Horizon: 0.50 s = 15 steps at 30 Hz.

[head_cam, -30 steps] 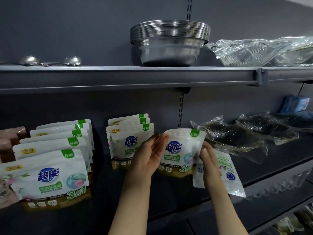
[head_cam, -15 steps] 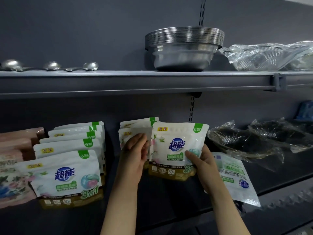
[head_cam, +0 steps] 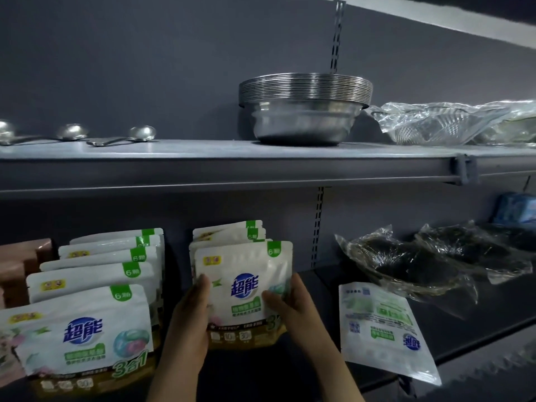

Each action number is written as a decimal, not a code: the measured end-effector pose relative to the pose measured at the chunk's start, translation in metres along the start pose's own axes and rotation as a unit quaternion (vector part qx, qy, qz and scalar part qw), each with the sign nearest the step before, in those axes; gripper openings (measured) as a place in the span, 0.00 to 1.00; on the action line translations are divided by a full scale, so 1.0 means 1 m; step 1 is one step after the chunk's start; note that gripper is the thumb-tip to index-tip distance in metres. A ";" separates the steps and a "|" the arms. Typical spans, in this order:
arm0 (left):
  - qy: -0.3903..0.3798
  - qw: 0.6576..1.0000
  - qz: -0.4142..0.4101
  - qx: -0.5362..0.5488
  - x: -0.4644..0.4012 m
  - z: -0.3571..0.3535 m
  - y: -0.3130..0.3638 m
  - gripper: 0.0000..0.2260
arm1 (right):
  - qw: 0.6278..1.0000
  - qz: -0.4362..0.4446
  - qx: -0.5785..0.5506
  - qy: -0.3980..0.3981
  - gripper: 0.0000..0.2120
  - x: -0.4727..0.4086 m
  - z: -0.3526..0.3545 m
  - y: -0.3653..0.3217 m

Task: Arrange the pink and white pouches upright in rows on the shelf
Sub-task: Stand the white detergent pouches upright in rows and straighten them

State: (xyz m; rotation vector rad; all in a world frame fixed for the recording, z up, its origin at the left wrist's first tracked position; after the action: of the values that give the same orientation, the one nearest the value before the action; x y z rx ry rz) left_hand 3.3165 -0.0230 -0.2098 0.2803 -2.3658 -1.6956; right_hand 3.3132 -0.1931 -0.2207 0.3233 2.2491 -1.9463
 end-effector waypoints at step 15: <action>0.067 0.996 -0.056 -0.025 0.012 0.006 -0.018 0.06 | 0.973 -0.074 0.219 0.017 0.22 0.001 -0.005 0.036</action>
State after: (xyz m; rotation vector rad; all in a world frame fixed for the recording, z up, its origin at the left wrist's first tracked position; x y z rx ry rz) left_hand 3.3043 -0.0266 -0.2274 0.5112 -2.2459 -1.7245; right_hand 3.3211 -0.1833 -0.2543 0.2436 1.8893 -2.5282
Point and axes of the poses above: each hand's wrist, its own x-axis away from the middle knuckle, its own z-axis out of the back of the hand, y = z × x, the point moved 3 cm from there along -x, towards the middle knuckle, and after that the axes turned 7 degrees about y, right-handed, at the moved point
